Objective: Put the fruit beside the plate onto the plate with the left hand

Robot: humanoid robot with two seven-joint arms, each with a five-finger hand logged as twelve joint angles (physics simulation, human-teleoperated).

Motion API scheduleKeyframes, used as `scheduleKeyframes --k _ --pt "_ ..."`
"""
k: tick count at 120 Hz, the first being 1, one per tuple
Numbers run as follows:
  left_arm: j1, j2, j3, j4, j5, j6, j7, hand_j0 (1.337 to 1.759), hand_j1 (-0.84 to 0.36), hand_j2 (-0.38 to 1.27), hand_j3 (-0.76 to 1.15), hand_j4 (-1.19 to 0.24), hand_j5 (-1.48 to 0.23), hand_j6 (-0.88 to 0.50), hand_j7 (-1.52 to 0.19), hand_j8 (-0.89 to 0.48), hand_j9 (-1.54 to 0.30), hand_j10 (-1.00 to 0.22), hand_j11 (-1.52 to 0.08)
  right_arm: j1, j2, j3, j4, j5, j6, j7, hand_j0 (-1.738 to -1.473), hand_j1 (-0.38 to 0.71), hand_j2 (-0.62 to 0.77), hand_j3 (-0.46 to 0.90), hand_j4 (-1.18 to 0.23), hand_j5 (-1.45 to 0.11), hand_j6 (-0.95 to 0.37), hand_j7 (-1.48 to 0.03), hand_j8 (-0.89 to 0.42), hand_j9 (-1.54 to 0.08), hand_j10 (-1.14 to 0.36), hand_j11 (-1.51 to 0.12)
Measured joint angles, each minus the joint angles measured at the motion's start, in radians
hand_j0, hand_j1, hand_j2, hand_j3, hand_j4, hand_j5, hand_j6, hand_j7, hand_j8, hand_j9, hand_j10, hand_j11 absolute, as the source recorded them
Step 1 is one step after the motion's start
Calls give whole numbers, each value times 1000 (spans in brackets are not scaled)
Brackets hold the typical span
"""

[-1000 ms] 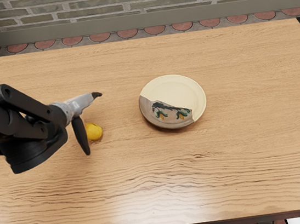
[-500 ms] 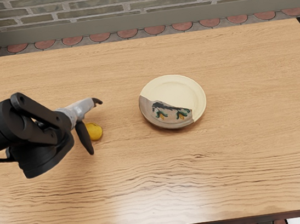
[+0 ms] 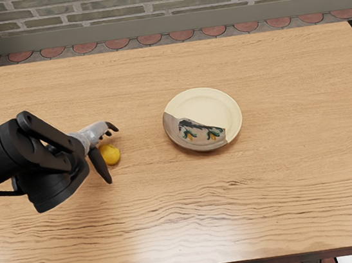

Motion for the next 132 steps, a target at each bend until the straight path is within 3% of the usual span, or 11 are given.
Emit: scheduleKeyframes --k 132 --pt "-6 -32 9 8 -55 0 0 1658 -73 71 0 -352 -457 -352 -457 -352 -457 -352 -457 0 0 0 0 0 0 0 -1658 -333 -3 0 -13 -17 -13 -17 -13 -17 -13 -17"
